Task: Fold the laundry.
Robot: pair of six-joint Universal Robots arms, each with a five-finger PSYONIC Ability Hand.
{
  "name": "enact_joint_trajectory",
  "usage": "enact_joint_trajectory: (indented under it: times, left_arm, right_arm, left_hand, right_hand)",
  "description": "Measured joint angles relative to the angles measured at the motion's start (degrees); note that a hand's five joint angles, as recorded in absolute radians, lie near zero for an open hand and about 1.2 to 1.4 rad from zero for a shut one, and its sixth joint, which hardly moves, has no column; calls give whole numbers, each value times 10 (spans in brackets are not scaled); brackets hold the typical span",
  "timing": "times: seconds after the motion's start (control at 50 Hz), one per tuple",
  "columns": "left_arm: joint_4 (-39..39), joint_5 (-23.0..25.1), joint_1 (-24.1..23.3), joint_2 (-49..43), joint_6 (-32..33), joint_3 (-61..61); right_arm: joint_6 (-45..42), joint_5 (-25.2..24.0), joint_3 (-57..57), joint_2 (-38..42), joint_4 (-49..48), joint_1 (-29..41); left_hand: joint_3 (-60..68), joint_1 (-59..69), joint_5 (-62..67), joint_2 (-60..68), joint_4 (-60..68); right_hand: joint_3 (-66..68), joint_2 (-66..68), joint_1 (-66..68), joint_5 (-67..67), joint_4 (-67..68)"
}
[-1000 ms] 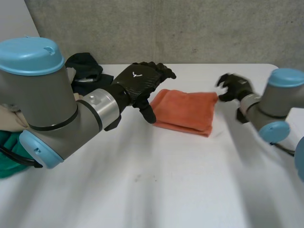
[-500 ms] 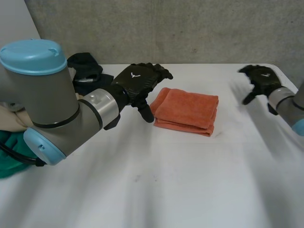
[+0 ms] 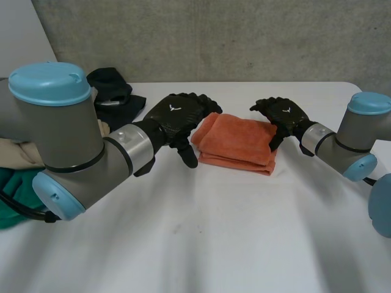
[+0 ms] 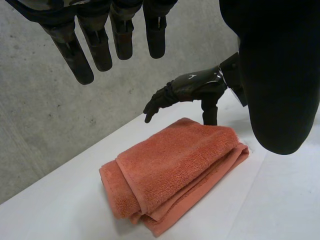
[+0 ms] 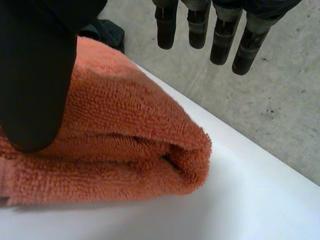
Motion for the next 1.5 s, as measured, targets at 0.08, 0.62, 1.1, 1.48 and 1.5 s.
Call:
enact_joint_trajectory:
  times: [0.08, 0.62, 1.1, 1.48, 1.5]
  left_arm:
    - [0, 0, 0, 0, 0, -2]
    - [-1, 0, 2, -2, 2, -6]
    - [-3, -1, 11, -1, -2, -7]
    - [-1, -1, 8, -2, -2, -5]
    - [-1, -1, 8, -2, -2, -5]
  right_arm:
    - [-1, 3, -12, 9, 6, 0]
    - [-2, 54, -151, 76, 115, 1]
    - [-22, 335, -215, 99, 22, -88]
    - [-32, 387, -226, 100, -10, -226]
    - [-32, 387, -225, 100, -11, -230]
  left_hand:
    - [0, 0, 0, 0, 0]
    - [0, 0, 0, 0, 0]
    - [0, 0, 0, 0, 0]
    - [0, 0, 0, 0, 0]
    - [0, 0, 0, 0, 0]
  right_hand:
    - [0, 0, 0, 0, 0]
    - [519, 523, 378, 481, 513]
    - [557, 547, 443, 522, 547]
    - [557, 547, 448, 522, 547]
    - [557, 547, 448, 522, 547]
